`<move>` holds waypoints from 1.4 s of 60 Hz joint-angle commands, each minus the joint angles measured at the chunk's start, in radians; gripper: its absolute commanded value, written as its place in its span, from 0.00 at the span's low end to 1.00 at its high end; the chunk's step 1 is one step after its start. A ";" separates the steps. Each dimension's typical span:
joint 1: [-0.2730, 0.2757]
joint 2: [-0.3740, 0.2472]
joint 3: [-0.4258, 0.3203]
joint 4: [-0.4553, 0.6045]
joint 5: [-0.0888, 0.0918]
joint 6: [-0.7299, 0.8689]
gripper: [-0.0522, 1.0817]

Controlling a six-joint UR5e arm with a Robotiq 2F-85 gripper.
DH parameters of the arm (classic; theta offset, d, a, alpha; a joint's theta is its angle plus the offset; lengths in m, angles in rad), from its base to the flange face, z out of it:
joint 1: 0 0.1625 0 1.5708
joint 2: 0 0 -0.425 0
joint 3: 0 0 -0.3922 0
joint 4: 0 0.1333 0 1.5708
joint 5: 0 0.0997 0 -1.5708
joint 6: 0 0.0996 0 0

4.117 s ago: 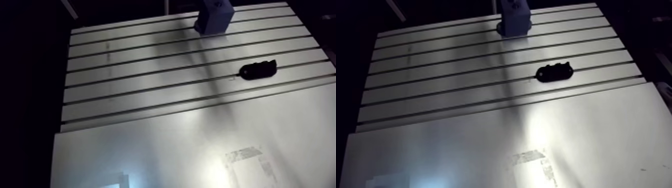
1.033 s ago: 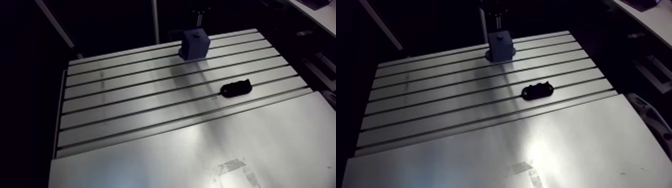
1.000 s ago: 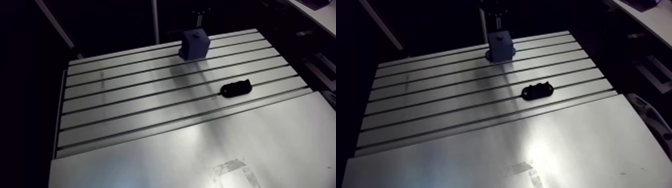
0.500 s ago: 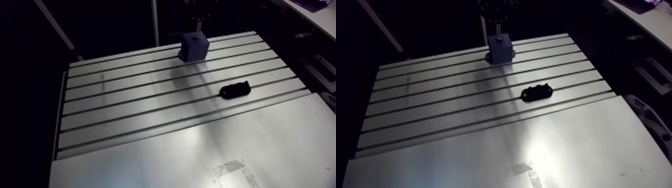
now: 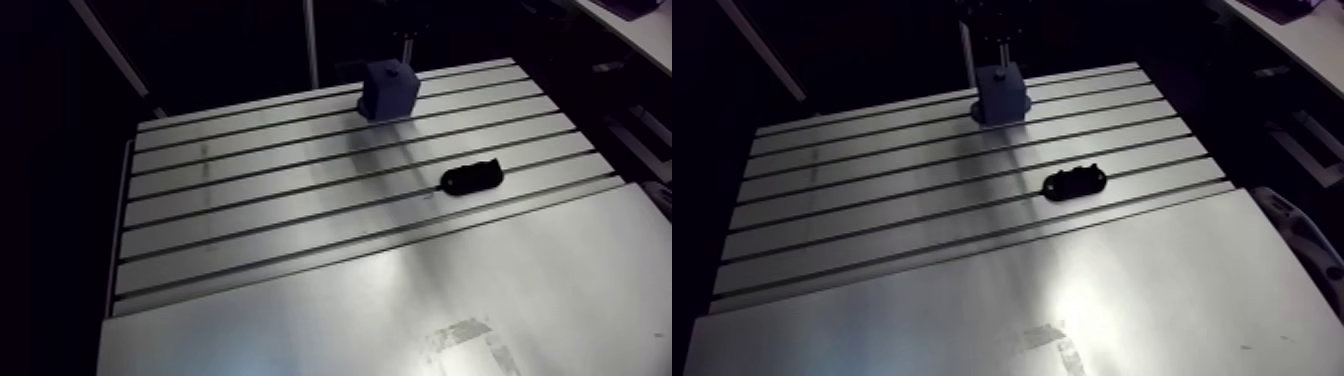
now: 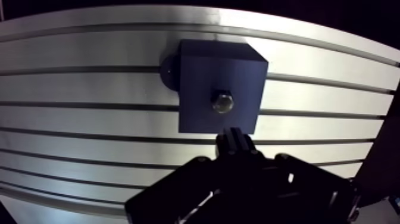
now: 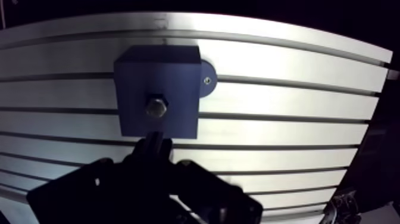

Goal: Pick up the M10 bolt and insert it into the hex recess until seated.

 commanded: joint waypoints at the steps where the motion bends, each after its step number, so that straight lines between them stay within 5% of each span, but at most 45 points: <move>1: 0.003 0.007 -0.009 0.013 -0.002 0.000 1.00; 84: 0.003 0.028 -0.002 0.004 0.004 0.000 1.00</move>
